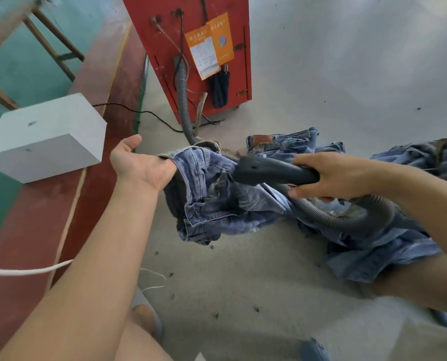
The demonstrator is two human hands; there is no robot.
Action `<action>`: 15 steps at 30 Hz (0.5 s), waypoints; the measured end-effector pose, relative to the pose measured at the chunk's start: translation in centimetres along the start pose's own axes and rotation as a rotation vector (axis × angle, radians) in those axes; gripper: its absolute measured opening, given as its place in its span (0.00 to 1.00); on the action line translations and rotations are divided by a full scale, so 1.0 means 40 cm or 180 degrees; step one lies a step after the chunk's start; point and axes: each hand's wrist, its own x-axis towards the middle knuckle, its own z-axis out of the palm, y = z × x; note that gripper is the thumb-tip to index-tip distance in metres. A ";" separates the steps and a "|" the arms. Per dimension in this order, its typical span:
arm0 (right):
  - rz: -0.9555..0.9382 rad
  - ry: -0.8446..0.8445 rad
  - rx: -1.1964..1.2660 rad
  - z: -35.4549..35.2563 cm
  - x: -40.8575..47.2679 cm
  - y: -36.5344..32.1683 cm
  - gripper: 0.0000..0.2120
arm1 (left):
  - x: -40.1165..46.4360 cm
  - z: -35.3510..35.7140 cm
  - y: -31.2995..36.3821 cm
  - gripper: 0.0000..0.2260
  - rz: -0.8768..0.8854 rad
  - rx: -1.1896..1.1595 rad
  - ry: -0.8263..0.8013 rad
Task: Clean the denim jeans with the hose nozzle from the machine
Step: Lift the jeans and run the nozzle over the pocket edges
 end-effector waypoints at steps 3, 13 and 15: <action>-0.0290 0.0460 0.0120 -0.014 0.011 -0.038 0.11 | -0.011 -0.027 -0.008 0.32 -0.0523 0.0269 -0.0056; -0.1281 0.1812 -0.2054 -0.230 0.195 -0.148 0.15 | -0.071 -0.267 -0.325 0.09 -0.1776 0.5052 0.0459; -0.1471 0.1714 -0.2483 -0.255 0.223 -0.179 0.13 | -0.082 -0.313 -0.361 0.14 -0.2145 0.6131 -0.0138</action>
